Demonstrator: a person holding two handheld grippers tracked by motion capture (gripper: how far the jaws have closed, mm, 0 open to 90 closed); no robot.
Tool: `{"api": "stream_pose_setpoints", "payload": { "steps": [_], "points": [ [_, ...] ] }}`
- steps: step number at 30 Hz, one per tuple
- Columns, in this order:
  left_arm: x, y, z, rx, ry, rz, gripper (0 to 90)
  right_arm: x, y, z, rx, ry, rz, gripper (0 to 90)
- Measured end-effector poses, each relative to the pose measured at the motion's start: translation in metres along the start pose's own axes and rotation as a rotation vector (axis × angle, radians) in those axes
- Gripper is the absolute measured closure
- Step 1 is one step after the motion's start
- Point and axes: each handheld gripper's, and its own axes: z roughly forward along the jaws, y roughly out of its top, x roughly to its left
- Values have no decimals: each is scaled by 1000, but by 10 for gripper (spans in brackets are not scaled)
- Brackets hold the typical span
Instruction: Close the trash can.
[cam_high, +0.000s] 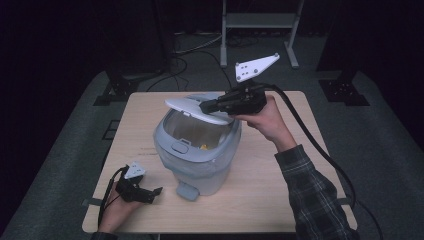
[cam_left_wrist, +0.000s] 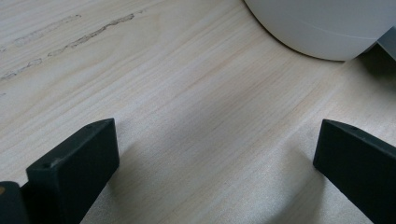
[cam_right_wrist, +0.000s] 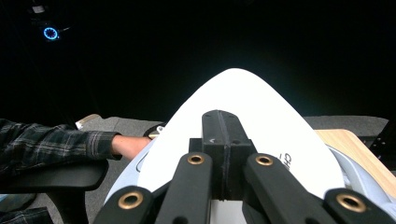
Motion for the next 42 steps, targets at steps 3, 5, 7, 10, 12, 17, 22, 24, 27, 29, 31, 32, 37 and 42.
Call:
{"api": "stream_pose_setpoints", "payload": {
  "steps": [3, 5, 7, 10, 12, 17, 22, 24, 27, 29, 31, 32, 37, 42],
  "points": [
    [0, 0, 0, 0, 0, 0, 0, 0, 1, 6, 12, 9, 2, 900],
    [0, 0, 0, 0, 0, 0, 0, 0, 2, 9, 18, 15, -1, 900],
    [0, 0, 0, 0, 0, 0, 0, 0, 3, 14, 26, 22, -3, 900],
    [0, 0, 0, 0, 0, 0, 0, 1, 4, 20, 35, 28, -9, 900],
    [0, 0, 0, 0, 0, 0, 0, 1, 4, 23, 39, 33, -8, 900],
    [0, 0, 0, 0, 0, 0, 0, 1, 1, 30, 55, 43, -3, 900],
    [0, 0, 0, 0, 0, 0, 0, 3, -1, 37, 85, 49, -12, 900],
    [0, 0, 0, 1, -1, 0, 0, 4, -2, 39, 94, 52, -14, 900],
    [0, 0, 0, -1, 1, 0, 0, 6, -3, 42, 106, 56, -16, 900],
    [0, 0, 0, -1, 1, 0, 0, 7, -4, 45, 116, 59, -16, 900],
    [0, 0, 0, -1, 1, 0, 0, 8, -6, 48, 128, 63, -16, 900],
    [0, 0, 0, -1, 1, 0, 0, 9, -7, 49, 137, 62, -19, 900],
    [0, 0, 0, -1, 1, 0, 0, 13, -7, 51, 160, 57, -31, 900],
    [0, 0, 0, -1, 1, 0, 0, 18, -8, 53, 187, 50, -47, 900]
  ]
}}
